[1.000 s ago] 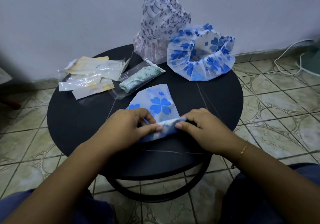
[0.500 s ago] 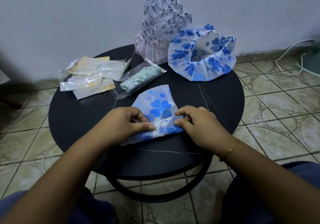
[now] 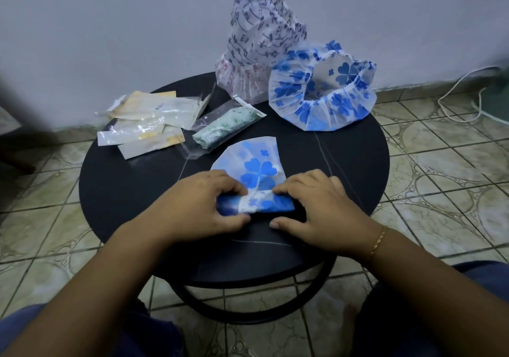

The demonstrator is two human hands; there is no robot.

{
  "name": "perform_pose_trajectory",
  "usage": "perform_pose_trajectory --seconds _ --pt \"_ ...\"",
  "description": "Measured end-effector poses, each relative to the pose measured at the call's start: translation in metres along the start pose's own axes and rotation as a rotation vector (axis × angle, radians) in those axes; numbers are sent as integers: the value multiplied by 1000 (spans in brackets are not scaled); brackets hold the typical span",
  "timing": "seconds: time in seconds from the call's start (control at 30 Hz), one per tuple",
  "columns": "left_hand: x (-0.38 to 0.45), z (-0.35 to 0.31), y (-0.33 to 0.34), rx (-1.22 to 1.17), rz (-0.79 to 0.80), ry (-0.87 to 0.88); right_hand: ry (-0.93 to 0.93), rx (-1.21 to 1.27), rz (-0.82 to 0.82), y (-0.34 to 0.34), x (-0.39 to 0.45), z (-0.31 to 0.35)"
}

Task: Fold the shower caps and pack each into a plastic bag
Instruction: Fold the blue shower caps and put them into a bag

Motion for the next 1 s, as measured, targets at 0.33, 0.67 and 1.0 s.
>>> perform_pose_trajectory --seconds 0.33,0.67,1.0 --pt "-1 1 -5 -213 -12 -207 165 347 -118 -7 8 -1" --pt "4 7 4 -161 -104 -336 341 429 -287 10 33 -6" --pt "-1 -9 5 113 -132 -106 126 265 -233 9 37 -4"
Point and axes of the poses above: each hand's wrist, its own x-axis towards the middle knuckle, its own y-axis out of the palm, z = x × y, the point moved 1 cm from there along x, towards the middle knuckle, and after that the axes turned 8 degrees about -y, right-handed, at the moved point
